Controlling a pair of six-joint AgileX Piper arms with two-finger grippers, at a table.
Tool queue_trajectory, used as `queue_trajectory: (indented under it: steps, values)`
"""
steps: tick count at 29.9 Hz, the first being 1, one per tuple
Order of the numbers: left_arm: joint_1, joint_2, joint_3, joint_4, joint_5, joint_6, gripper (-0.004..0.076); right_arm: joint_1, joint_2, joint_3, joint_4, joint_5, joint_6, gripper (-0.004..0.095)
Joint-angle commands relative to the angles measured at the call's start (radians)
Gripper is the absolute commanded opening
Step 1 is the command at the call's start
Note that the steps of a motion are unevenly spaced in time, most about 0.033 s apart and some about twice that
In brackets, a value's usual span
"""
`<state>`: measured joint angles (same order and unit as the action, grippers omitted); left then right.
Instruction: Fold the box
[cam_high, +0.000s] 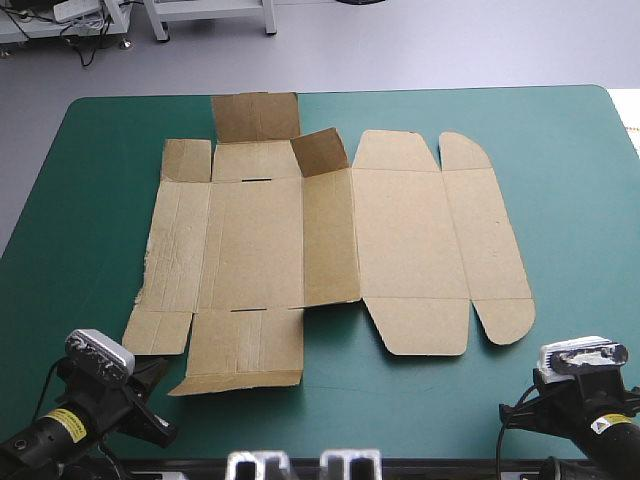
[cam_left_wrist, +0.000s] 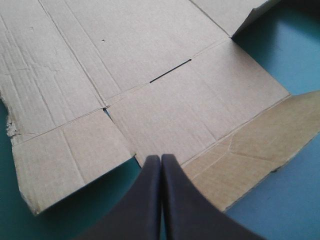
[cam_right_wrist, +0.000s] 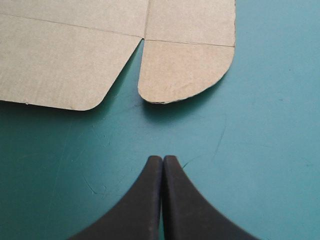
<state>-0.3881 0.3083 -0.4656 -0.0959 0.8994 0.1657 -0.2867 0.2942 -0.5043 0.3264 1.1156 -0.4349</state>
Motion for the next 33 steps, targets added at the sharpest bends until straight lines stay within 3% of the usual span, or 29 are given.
queue_trajectory:
  steps: [1, 17, 30, 33]
  values:
    - [-0.007, 0.011, -0.024, -0.006, -0.053, 0.007, -0.0010, 0.000, 0.009, -0.021, 0.027, -0.039, -0.012, -0.0019]
    - [-0.007, 0.016, -0.054, -0.006, -0.095, 0.111, -0.0010, 0.000, 0.009, -0.021, 0.027, -0.044, -0.012, -0.0019]
    - [-0.007, 0.309, -0.508, 0.173, -0.131, 0.120, -0.0010, 0.000, 0.009, -0.021, 0.027, -0.057, -0.010, -0.0019]
    - [-0.007, 0.388, -0.579, 0.304, -0.165, 0.027, -0.0010, 0.000, 0.009, -0.021, 0.027, -0.057, -0.010, -0.0019]
